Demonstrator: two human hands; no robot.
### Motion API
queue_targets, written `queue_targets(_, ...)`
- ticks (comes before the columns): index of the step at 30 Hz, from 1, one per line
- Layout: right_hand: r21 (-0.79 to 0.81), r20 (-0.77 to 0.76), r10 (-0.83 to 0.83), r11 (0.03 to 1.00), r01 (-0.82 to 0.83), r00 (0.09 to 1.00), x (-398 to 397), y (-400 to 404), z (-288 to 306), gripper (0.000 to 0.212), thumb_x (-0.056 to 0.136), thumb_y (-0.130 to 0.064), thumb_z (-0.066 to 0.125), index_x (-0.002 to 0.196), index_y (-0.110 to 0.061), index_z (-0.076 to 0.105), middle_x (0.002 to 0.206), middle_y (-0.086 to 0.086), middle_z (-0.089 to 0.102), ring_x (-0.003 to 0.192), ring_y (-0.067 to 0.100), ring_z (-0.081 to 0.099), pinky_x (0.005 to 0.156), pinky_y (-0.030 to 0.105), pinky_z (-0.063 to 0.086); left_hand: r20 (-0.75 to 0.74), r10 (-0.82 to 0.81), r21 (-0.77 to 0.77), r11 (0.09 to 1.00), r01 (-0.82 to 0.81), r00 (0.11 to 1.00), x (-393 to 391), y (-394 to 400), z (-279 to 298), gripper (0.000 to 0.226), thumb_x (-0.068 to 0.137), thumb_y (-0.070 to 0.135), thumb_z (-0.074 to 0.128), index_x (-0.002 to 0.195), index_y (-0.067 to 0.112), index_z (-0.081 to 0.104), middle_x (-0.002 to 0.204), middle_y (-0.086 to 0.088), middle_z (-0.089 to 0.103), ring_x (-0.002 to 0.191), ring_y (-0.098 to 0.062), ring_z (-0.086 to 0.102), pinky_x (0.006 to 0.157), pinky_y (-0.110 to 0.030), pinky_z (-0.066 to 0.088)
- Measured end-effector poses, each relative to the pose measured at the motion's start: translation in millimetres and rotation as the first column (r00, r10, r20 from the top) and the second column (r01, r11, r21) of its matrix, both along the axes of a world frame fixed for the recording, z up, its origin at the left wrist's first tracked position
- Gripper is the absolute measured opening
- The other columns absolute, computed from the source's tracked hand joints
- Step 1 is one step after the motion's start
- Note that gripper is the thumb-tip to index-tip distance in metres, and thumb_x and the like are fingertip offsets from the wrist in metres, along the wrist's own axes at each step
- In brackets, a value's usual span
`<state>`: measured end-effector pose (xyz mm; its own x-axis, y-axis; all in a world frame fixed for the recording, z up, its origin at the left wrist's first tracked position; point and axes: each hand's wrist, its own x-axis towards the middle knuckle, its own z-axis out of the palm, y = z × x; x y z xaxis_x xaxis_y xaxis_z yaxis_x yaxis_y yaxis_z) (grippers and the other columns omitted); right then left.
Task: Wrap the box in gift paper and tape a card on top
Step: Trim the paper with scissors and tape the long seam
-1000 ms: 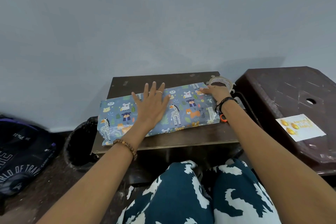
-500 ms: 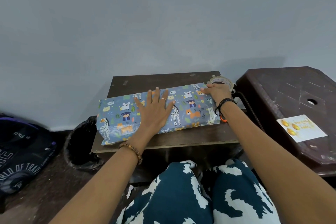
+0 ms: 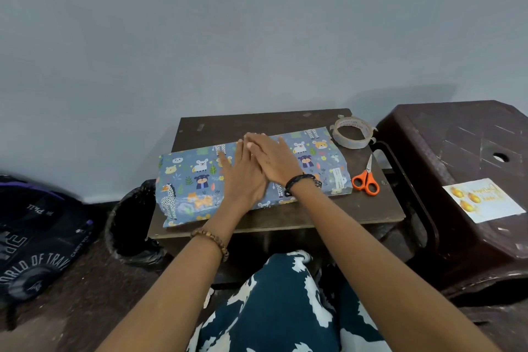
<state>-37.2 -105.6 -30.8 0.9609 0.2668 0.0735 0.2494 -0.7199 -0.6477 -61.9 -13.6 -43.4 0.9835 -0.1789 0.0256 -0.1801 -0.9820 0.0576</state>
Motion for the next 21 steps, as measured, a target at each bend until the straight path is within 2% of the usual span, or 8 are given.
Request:
queue_targets(2, -0.168, 0.073, -0.057, 0.983, 0.069, 0.996, 4, -12, -8, 0.042, 0.102, -0.033, 0.026, 0.14, -0.017, 0.038, 0.146, -0.001, 0.039, 0.141, 0.015, 0.023, 0.116, 0.041, 0.002, 0.004, 0.048, -0.098, 0.994, -0.047, 0.999, 1, 0, 0, 0.059, 0.101, 0.039, 0.017, 0.15, 0.009, 0.002, 0.158, -0.008, 0.0, 0.145, -0.021, -0.002, 0.114, -0.05, -0.001)
queue_targets(4, -0.283, 0.149, -0.07, 0.953, 0.111, 0.986, 6, -22, -10, 0.042, 0.102, -0.035, 0.025, 0.139, -0.02, 0.038, 0.144, -0.002, 0.039, 0.139, 0.015, 0.025, 0.115, 0.044, 0.005, 0.04, 0.073, -0.128, 0.989, -0.068, 0.996, 1, 2, -2, 0.058, 0.101, 0.039, 0.016, 0.149, 0.008, 0.009, 0.157, -0.008, 0.008, 0.145, -0.019, 0.005, 0.116, -0.043, 0.002)
queue_targets(8, -0.372, 0.196, -0.136, 0.906, 0.202, 0.971, 6, -25, -13, 0.045, 0.099, -0.045, 0.028, 0.137, -0.023, 0.039, 0.139, -0.002, 0.04, 0.137, 0.017, 0.025, 0.113, 0.051, 0.007, 0.062, 0.088, -0.167, 0.983, -0.076, 0.994, 2, 14, -6, 0.062, 0.099, 0.045, 0.022, 0.149, 0.009, 0.013, 0.157, -0.006, 0.013, 0.145, -0.018, 0.009, 0.117, -0.036, 0.004)
queue_targets(11, -0.377, 0.165, -0.235, 0.882, 0.281, 0.958, 6, -30, -13, 0.06, 0.092, -0.06, 0.031, 0.137, -0.021, 0.038, 0.141, -0.001, 0.037, 0.139, 0.019, 0.021, 0.112, 0.055, 0.006, 0.069, 0.136, -0.199, 0.973, -0.12, 0.988, -3, 25, -7, 0.064, 0.098, 0.049, 0.023, 0.149, 0.012, 0.015, 0.157, -0.004, 0.014, 0.145, -0.018, 0.009, 0.117, -0.039, 0.004)
queue_targets(14, -0.38, 0.127, -0.331, 0.854, 0.354, 0.935, 8, -45, -12, 0.073, 0.088, -0.067, 0.032, 0.14, -0.015, 0.034, 0.147, 0.001, 0.032, 0.143, 0.02, 0.014, 0.111, 0.057, 0.004, 0.049, 0.202, -0.15, 0.97, -0.193, 0.978, -10, 37, -5, 0.065, 0.096, 0.054, 0.022, 0.15, 0.018, 0.013, 0.157, -0.004, 0.01, 0.145, -0.021, 0.006, 0.115, -0.049, 0.002)
queue_targets(18, -0.508, 0.141, -0.402, 0.755, 0.414, 0.905, 4, -66, -6, 0.072, 0.095, -0.058, 0.023, 0.146, -0.008, 0.024, 0.154, 0.008, 0.021, 0.144, 0.026, 0.009, 0.113, 0.054, 0.003, 0.031, 0.212, -0.086, 0.974, -0.209, 0.977, -13, 39, -3, 0.061, 0.095, 0.056, 0.017, 0.149, 0.029, 0.01, 0.158, -0.007, 0.004, 0.145, -0.027, 0.002, 0.11, -0.059, 0.001)
queue_targets(20, -0.606, 0.202, -0.347, 0.69, 0.395, 0.916, -2, -58, 0, 0.066, 0.098, -0.05, 0.018, 0.147, -0.007, 0.02, 0.157, 0.011, 0.01, 0.145, 0.026, 0.003, 0.115, 0.051, 0.001, 0.038, 0.208, -0.088, 0.975, -0.204, 0.977, -13, 37, -2, 0.058, 0.096, 0.054, 0.017, 0.149, 0.03, 0.012, 0.158, -0.009, 0.004, 0.144, -0.028, 0.002, 0.109, -0.061, 0.001)
queue_targets(21, -0.619, 0.226, -0.264, 0.704, 0.348, 0.937, -6, -49, 2, 0.063, 0.098, -0.047, 0.015, 0.147, -0.008, 0.02, 0.157, 0.011, 0.006, 0.145, 0.026, 0.0, 0.115, 0.051, 0.0, 0.041, 0.205, -0.082, 0.976, -0.202, 0.978, -13, 37, -2, 0.057, 0.097, 0.053, 0.016, 0.149, 0.031, 0.012, 0.157, -0.009, 0.003, 0.144, -0.029, 0.002, 0.109, -0.062, 0.002)
